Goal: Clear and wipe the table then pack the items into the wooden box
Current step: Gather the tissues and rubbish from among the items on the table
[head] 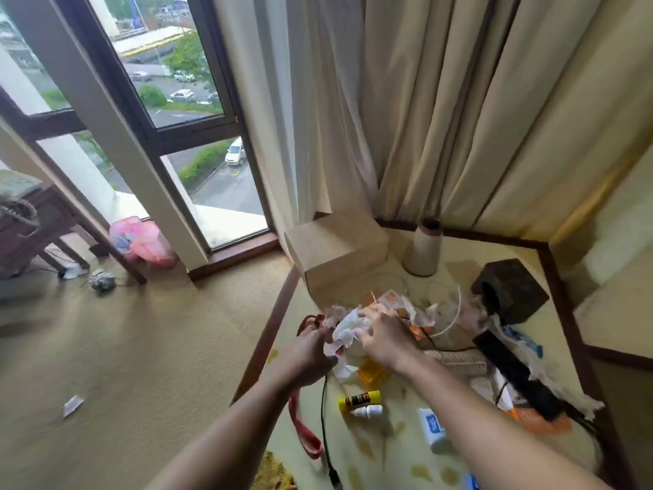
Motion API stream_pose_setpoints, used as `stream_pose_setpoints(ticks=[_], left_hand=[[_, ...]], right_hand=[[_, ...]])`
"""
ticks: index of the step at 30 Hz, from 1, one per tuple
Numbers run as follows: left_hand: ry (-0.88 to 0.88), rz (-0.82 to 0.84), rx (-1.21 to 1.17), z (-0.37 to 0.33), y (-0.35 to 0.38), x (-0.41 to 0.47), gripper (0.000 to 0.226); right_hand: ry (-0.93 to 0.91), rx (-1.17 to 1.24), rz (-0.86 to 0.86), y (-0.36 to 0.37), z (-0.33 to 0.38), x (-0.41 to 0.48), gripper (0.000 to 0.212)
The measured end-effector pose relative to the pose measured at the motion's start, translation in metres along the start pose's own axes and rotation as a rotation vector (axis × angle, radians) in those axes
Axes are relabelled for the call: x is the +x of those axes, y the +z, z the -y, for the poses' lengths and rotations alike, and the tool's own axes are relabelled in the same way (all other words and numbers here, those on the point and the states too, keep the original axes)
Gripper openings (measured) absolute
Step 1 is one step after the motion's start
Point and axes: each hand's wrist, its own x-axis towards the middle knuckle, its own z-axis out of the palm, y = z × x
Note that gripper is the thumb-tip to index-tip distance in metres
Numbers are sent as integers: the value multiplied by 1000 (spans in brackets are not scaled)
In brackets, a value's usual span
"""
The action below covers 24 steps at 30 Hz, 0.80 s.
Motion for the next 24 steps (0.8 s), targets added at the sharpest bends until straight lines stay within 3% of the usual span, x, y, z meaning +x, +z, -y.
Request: stream_pose_setpoints(ticks=[3,5,7,10,14,18,24], left_hand=[[-11,39,-1,12,17,17,80],[-32,51,2,17,27,25,87],[-80,61,-57,25,37,35,69],[-103,63,-182,33,42,44,39],[-113,21,-287,43,47,49,24],[-108,-135,-368,46,42,53,17],[-37,-373,-421,38,18,85,11]], right_hand=[[57,-47,59,21,-2,24,60],[75,-99,96,32,-5,36,65],[83,-128,98,50,-15,49,62],[57,-72,9,60,-27,60,38],[9,-35,-84,63,-40,67,19],[11,70,-180,60,-46,70,20],[55,146,-378,35,-48,70,40]])
